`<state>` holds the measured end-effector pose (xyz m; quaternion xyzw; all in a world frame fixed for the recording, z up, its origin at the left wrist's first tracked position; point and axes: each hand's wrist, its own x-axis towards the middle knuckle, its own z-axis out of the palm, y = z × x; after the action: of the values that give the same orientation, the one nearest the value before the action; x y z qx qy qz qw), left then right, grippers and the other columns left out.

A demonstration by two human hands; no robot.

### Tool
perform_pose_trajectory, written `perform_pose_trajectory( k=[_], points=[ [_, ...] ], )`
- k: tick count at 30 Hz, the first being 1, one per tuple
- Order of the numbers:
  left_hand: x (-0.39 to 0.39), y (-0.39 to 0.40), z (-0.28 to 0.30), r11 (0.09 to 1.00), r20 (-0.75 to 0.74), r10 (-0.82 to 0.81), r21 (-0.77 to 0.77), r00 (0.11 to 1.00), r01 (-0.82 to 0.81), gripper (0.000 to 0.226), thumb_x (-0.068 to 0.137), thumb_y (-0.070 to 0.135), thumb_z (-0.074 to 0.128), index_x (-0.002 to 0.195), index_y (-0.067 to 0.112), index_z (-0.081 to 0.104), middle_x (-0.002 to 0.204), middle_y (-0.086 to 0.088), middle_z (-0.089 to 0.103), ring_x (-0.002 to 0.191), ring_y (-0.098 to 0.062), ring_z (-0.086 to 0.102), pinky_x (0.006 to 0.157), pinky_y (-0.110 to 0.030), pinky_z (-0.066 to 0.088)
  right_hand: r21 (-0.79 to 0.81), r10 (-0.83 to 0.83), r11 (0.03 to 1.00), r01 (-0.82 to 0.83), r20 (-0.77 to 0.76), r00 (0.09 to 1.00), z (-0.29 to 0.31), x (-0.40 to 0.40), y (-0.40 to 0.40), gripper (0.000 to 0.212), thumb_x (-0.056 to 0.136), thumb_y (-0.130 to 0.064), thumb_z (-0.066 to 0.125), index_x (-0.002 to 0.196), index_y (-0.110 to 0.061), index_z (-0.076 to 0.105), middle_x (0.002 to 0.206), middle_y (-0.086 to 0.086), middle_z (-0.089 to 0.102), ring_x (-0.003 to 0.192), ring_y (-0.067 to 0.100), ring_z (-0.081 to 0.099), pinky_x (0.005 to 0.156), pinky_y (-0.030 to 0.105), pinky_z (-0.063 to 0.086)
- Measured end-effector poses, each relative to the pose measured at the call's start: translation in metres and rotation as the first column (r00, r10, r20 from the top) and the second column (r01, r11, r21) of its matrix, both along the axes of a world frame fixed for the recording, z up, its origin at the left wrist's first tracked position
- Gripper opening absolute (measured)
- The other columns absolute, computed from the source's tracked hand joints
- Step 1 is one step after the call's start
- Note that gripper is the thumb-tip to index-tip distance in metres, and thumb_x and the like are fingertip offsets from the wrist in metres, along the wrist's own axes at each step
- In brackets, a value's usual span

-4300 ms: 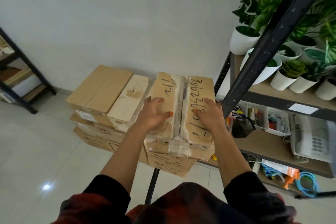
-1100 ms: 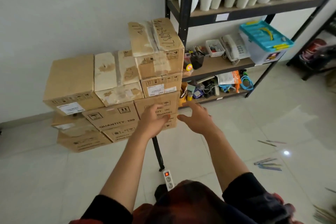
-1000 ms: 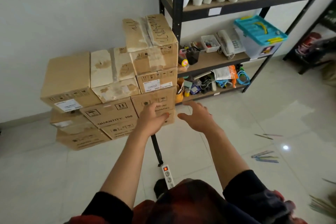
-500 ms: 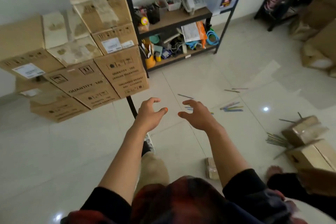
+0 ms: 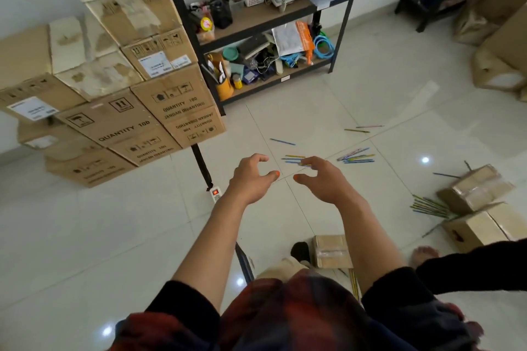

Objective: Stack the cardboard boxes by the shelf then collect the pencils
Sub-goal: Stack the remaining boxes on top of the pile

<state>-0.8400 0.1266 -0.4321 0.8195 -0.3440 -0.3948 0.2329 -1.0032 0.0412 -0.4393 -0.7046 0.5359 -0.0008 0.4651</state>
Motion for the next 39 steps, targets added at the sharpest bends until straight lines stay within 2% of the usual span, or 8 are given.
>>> perform_pose_trajectory(
  k=[4, 10, 15, 22, 29, 32, 36, 39],
  points=[
    [-0.026, -0.021, -0.005, 1.000, -0.008, 0.023, 0.012, 1.000, -0.023, 0.049, 0.088, 0.041, 0.065, 0.133, 0.027, 0.050, 0.142, -0.002, 0.045, 0.130, -0.026, 0.046, 0.108, -0.045, 0.038, 0.029, 0.042, 0.999, -0.042, -0.005, 0.999, -0.002, -0.019, -0.028, 0.052, 0.090, -0.034, 0.069, 0.137, -0.021, 0.052, 0.140, 0.008, 0.049, 0.124, 0.022, 0.049, 0.093, 0.027, 0.038],
    [-0.074, -0.055, -0.013, 0.999, -0.023, -0.001, 0.036, 1.000, 0.002, 0.049, 0.088, 0.040, 0.066, 0.132, 0.026, 0.051, 0.139, -0.005, 0.047, 0.128, -0.026, 0.048, 0.107, -0.044, 0.039, 0.040, 0.023, 0.999, -0.022, -0.012, 1.000, 0.004, -0.057, -0.071, 0.049, 0.088, -0.034, 0.070, 0.133, -0.021, 0.054, 0.136, 0.007, 0.051, 0.120, 0.024, 0.051, 0.100, 0.037, 0.044],
    [-0.103, -0.077, -0.007, 0.999, -0.001, -0.016, 0.049, 1.000, 0.016, 0.048, 0.087, 0.040, 0.065, 0.131, 0.027, 0.051, 0.138, -0.004, 0.047, 0.126, -0.026, 0.048, 0.106, -0.044, 0.039, 0.067, -0.040, 0.997, 0.039, 0.006, 0.999, 0.004, -0.096, -0.088, 0.047, 0.091, -0.031, 0.068, 0.134, -0.019, 0.054, 0.136, 0.007, 0.052, 0.121, 0.020, 0.051, 0.095, 0.029, 0.041],
    [-0.157, -0.107, -0.007, 0.999, 0.005, 0.015, 0.052, 1.000, -0.016, 0.047, 0.088, 0.040, 0.065, 0.131, 0.027, 0.052, 0.138, -0.004, 0.046, 0.126, -0.025, 0.048, 0.106, -0.043, 0.039, 0.115, -0.048, 0.992, 0.046, 0.017, 0.999, -0.001, -0.156, -0.119, 0.047, 0.091, -0.033, 0.066, 0.135, -0.022, 0.053, 0.139, 0.007, 0.050, 0.116, 0.017, 0.051, 0.090, 0.028, 0.041],
    [-0.269, -0.126, -0.016, 0.990, -0.017, 0.136, 0.030, 0.991, -0.135, 0.043, 0.090, 0.038, 0.064, 0.130, 0.027, 0.052, 0.139, 0.000, 0.046, 0.127, -0.022, 0.047, 0.109, -0.043, 0.037, 0.132, 0.019, 0.991, -0.022, 0.021, 1.000, -0.009, -0.260, -0.150, 0.047, 0.092, -0.035, 0.065, 0.136, -0.024, 0.053, 0.139, 0.005, 0.051, 0.122, 0.019, 0.051, 0.088, 0.026, 0.040],
    [-0.328, -0.130, -0.019, 0.982, -0.035, 0.191, 0.016, 0.981, -0.190, 0.041, 0.089, 0.037, 0.065, 0.127, 0.028, 0.054, 0.138, 0.000, 0.047, 0.128, -0.021, 0.047, 0.110, -0.043, 0.035, 0.142, 0.050, 0.989, -0.050, 0.001, 0.999, -0.009, -0.310, -0.169, 0.047, 0.092, -0.034, 0.065, 0.136, -0.022, 0.053, 0.139, 0.006, 0.051, 0.114, 0.017, 0.053, 0.085, 0.026, 0.039],
    [-0.384, -0.133, -0.019, 0.981, -0.057, 0.192, 0.021, 0.980, -0.192, 0.043, 0.090, 0.037, 0.066, 0.129, 0.026, 0.054, 0.140, -0.003, 0.046, 0.126, -0.022, 0.049, 0.108, -0.043, 0.038, 0.133, 0.059, 0.989, -0.060, 0.011, 0.998, -0.005, -0.355, -0.184, 0.045, 0.093, -0.033, 0.064, 0.136, -0.022, 0.053, 0.138, 0.005, 0.051, 0.090, 0.013, 0.053, 0.080, 0.025, 0.039],
    [-0.403, -0.133, -0.017, 0.977, -0.048, 0.212, 0.017, 0.976, -0.212, 0.043, 0.090, 0.037, 0.065, 0.130, 0.027, 0.054, 0.140, -0.002, 0.046, 0.124, -0.024, 0.050, 0.107, -0.042, 0.038, 0.134, 0.082, 0.987, -0.084, 0.019, 0.996, -0.005, -0.372, -0.186, 0.046, 0.093, -0.034, 0.064, 0.136, -0.022, 0.053, 0.138, 0.005, 0.051, 0.092, 0.013, 0.053, 0.080, 0.026, 0.040]
  ],
)
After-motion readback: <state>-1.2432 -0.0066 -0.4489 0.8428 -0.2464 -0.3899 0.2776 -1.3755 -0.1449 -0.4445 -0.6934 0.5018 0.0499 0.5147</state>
